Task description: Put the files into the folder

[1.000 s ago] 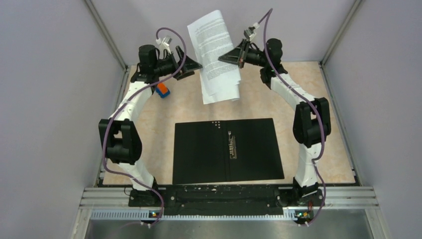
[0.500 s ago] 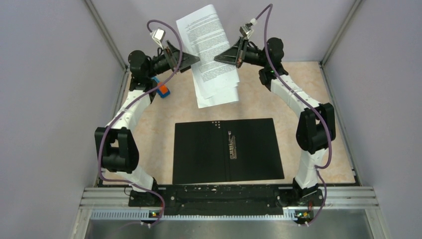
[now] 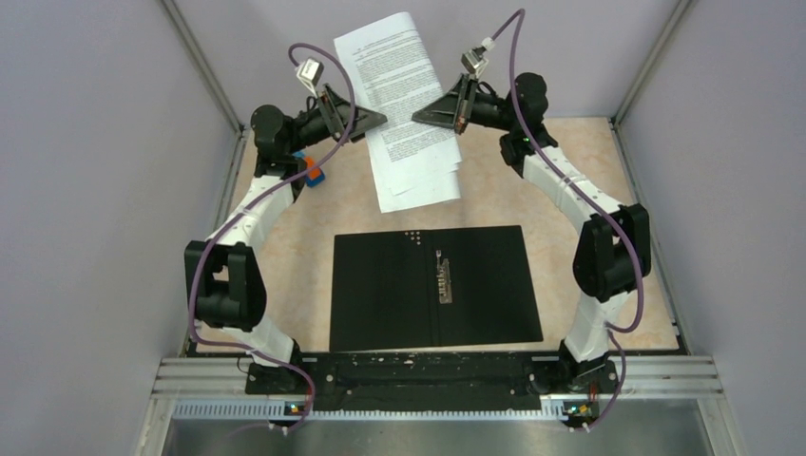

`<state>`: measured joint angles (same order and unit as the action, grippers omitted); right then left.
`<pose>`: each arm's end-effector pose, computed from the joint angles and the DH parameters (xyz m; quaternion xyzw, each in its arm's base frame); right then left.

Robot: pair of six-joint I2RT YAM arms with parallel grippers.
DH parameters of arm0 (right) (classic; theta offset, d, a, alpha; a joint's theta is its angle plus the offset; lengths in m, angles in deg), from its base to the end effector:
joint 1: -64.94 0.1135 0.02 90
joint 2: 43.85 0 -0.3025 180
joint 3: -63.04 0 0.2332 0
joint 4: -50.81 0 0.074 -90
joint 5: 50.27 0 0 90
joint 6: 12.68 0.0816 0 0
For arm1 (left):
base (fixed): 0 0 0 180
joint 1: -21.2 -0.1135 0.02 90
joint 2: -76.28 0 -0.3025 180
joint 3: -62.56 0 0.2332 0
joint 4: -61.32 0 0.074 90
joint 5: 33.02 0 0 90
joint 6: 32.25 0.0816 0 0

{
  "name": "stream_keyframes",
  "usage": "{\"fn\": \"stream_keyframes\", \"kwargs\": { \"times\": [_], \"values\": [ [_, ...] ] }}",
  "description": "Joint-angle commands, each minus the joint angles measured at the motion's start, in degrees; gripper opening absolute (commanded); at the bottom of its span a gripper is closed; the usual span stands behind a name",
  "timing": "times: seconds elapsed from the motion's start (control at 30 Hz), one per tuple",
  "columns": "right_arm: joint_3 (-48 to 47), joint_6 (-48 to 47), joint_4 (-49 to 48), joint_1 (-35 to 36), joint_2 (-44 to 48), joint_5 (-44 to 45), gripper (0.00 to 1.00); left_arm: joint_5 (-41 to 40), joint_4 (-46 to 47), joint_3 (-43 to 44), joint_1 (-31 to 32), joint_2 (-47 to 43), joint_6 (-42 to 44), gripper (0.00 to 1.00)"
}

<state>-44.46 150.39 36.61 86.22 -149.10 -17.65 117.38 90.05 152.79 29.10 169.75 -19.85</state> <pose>0.3904 0.2258 0.4479 -0.1166 0.6404 0.7107 0.2668 0.3610 -0.1217 0.4515 0.0855 0.6216 -0.6933 0.3545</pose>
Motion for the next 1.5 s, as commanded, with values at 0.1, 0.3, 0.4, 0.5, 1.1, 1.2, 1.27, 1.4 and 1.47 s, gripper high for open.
{"fn": "stream_keyframes", "kwargs": {
  "times": [0.1,0.3,0.4,0.5,1.1,1.2,1.27,1.4,1.47],
  "values": [
    [0.4,-7.1,4.8,0.4,5.6,-0.6,0.05,-2.0,-3.4,1.7,2.0,-3.2,4.3,0.43],
    [0.3,-18.5,16.7,0.4,7.9,2.1,0.06,-3.0,-16.8,4.4,2.8,-5.2,15.7,0.31],
    [1.0,-23.5,21.6,0.5,9.3,4.6,0.11,-4.8,-31.8,8.3,3.8,-6.4,27.8,0.0],
    [2.3,-26.8,22.8,0.5,11.3,6.5,0.27,-5.5,-41.1,11.5,5.0,-7.4,37.4,0.0],
    [26.0,-32.1,-7.3,-7.6,33.5,4.6,0.99,-18.8,-80.9,24.4,20.0,-21.5,86.4,0.0],
    [28.2,-32.1,-12.4,-7.7,36.2,3.0,0.99,-18.6,-81.0,24.2,20.7,-23.6,87.7,0.0],
    [29.3,-31.5,-15.8,-7.7,37.1,1.8,0.99,-18.4,-81.9,25.2,21.1,-24.2,88.5,0.0],
    [29.9,-27.6,-23.4,-7.7,37.5,-1.9,0.99,-18.6,-84.0,27.8,21.4,-24.7,90.0,0.0],
    [29.9,-24.6,-27.8,-7.7,36.9,-3.8,0.99,-19.2,-83.7,28.1,21.4,-25.2,90.0,0.0]
  ]
}}
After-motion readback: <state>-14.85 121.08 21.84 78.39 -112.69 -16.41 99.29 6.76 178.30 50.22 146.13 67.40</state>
